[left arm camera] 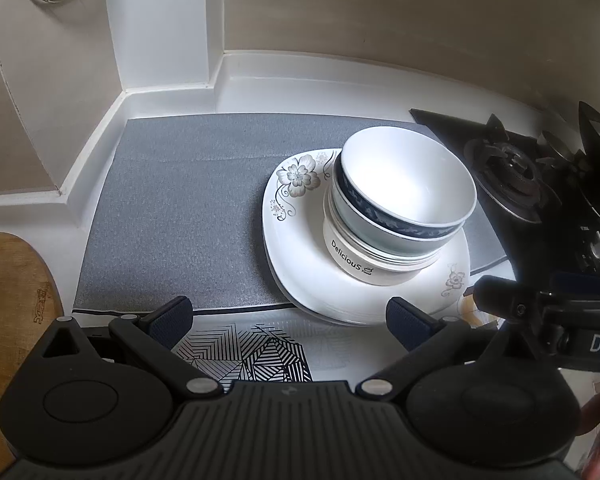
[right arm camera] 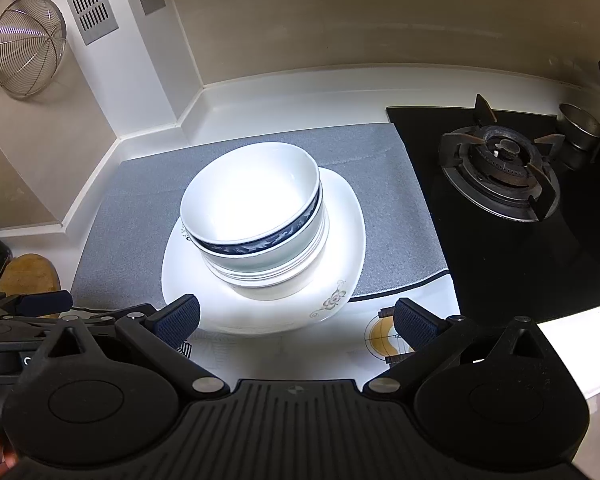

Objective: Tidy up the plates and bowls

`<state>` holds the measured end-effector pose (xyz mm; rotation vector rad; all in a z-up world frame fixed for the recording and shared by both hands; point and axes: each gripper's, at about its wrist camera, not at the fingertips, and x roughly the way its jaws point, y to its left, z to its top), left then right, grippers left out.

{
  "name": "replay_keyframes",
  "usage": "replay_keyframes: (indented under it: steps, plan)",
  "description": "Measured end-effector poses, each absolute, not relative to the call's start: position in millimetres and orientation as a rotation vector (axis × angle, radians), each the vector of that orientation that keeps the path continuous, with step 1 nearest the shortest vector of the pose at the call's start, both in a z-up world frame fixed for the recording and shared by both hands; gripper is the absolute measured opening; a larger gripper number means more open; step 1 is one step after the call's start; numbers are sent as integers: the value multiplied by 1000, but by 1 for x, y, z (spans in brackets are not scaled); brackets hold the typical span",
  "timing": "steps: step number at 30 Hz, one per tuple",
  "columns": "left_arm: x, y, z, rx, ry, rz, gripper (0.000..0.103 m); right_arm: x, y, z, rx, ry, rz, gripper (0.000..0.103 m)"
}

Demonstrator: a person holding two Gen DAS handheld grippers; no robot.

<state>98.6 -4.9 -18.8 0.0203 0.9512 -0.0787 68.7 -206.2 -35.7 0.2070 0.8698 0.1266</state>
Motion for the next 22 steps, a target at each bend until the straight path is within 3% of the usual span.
replay_keyframes:
  steps: [22]
  plan:
    - [100, -1, -14, -13, 933, -46, 103, 82, -204, -28, 180, 858, 207, 103]
